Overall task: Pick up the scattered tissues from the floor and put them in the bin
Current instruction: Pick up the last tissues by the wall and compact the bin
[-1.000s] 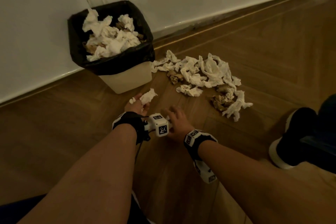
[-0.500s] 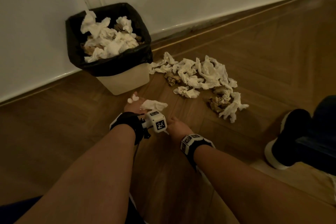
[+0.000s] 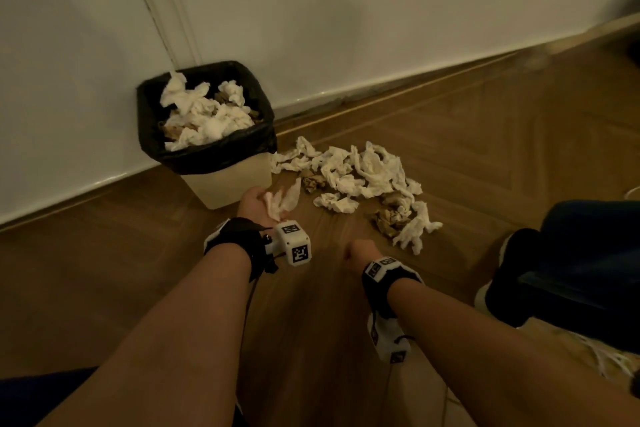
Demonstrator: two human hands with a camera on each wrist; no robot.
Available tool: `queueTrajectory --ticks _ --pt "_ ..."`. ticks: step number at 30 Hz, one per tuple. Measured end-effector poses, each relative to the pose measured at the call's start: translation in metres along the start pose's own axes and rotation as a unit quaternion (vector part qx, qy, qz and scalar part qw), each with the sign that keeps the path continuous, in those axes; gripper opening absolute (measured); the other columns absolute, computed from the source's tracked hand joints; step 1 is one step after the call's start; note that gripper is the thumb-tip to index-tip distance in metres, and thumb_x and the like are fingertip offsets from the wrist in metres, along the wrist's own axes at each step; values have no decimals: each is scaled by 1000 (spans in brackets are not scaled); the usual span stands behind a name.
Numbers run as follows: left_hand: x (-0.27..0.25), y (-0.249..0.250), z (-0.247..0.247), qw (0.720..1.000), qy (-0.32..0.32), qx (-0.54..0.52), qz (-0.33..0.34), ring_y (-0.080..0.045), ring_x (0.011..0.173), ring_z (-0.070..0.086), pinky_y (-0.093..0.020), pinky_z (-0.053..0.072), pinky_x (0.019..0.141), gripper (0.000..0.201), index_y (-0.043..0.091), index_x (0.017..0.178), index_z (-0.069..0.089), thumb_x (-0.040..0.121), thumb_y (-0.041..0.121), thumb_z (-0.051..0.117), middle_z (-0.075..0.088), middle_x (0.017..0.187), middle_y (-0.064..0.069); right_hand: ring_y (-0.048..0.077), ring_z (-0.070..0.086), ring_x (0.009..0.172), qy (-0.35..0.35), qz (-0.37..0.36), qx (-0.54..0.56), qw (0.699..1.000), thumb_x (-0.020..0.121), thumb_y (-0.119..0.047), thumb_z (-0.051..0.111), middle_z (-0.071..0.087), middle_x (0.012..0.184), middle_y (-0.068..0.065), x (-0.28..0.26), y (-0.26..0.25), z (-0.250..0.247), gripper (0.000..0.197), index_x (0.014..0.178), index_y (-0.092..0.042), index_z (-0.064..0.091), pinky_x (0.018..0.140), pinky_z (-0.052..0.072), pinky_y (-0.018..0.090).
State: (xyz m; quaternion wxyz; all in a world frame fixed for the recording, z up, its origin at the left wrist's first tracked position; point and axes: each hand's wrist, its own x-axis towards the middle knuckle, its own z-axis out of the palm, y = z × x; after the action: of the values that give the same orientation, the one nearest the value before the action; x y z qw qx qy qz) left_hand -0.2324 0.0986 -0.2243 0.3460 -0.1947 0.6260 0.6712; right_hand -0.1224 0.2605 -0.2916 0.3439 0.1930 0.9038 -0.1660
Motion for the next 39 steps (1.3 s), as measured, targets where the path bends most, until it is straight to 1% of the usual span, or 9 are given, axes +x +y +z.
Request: queueTrajectory --ticks 4,8,14,18,21,24,28,34,39 --pt "-17 27 17 996 -43 -77 -15 -22 83 53 -21 47 59 47 -5 144 24 98 3 30 54 104 -11 31 42 128 71 -8 8 997 96 -17 42 48 136 15 -9 -6 -23 35 127 -5 54 103 38 38" --pt "-52 57 26 988 -146 -35 -21 -31 97 57 -36 43 86 43 3 143 23 101 11 32 44 136 -21 32 42 125 141 -45 -26 989 98 -14 40 44 136 18 -18 -35 -75 34 129 -4 50 106 33 37" --pt "-68 108 5 968 -175 -102 146 -11 68 49 -20 43 65 18 11 109 56 98 10 42 56 79 -3 31 59 108 255 -120 95 955 96 -16 48 64 115 18 -38 -94 -171 28 113 -1 65 93 45 35" --pt "-72 148 -25 935 -65 -156 312 -12 84 60 -22 47 77 24 11 114 58 93 3 50 65 98 -4 23 64 100 327 -171 219 903 87 -16 63 69 107 12 -44 -130 -211 24 108 -7 69 87 49 29" --pt "-68 167 -51 899 116 -30 421 -21 103 61 -31 52 88 32 14 117 63 85 10 66 64 113 -9 19 69 84 316 -190 384 846 83 -15 68 72 92 11 -43 -159 -227 10 91 -9 69 77 55 25" --pt "-61 173 -68 829 263 87 485 -16 95 62 -22 51 83 26 20 101 69 76 20 76 64 108 -5 22 68 80 269 -208 464 818 80 -16 72 68 74 2 -37 -183 -232 10 76 -17 64 77 58 32" --pt "-46 160 -75 783 325 210 486 -16 82 57 -24 46 71 23 21 83 61 70 24 80 57 98 -2 19 62 75 285 -205 398 848 79 -21 74 63 70 -1 -25 -205 -218 16 88 -9 69 79 56 33" --pt "-13 119 -73 764 275 444 379 -26 97 59 -33 46 82 18 18 103 67 86 21 62 57 112 -8 26 58 112 231 -188 59 953 96 -17 47 63 120 13 -16 -215 -191 30 119 -6 63 98 44 30" --pt "-4 106 -54 725 272 551 312 -29 100 59 -38 47 83 32 13 112 65 97 23 38 61 112 -13 30 54 100 224 -244 -98 938 99 -15 35 55 110 18 -7 -203 -168 30 99 0 60 89 43 30"
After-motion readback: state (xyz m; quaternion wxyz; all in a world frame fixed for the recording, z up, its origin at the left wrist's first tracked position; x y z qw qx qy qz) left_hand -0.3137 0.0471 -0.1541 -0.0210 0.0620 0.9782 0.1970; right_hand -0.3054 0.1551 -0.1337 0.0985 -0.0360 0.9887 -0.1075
